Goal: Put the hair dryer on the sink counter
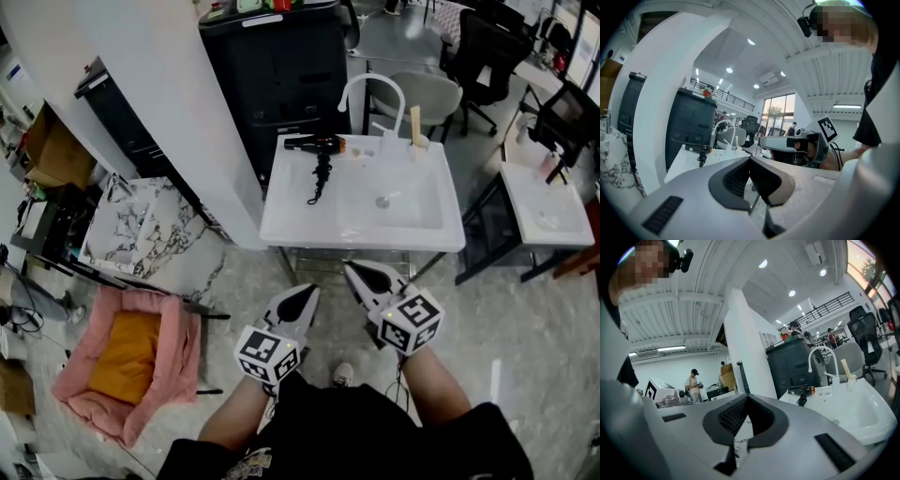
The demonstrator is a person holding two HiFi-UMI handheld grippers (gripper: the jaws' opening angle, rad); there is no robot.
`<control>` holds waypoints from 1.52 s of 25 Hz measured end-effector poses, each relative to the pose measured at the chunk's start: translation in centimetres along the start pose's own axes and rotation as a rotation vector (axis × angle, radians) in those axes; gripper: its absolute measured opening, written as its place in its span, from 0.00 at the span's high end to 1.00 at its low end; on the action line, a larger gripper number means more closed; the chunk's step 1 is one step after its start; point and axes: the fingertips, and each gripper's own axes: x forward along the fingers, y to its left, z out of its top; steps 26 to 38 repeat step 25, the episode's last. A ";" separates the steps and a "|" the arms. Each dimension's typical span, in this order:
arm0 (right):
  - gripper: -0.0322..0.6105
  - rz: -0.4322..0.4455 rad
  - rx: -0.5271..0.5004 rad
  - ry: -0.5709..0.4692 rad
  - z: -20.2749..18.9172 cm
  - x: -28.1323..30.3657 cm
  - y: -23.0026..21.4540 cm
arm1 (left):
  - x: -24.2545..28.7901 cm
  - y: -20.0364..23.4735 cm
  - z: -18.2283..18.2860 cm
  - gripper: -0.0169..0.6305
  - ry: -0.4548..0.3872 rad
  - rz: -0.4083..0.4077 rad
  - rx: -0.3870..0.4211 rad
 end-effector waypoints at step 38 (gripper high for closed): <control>0.95 -0.003 -0.007 0.009 -0.1 -0.6 -0.2 | 0.3 -0.5 0.0 0.97 0.011 -0.006 0.002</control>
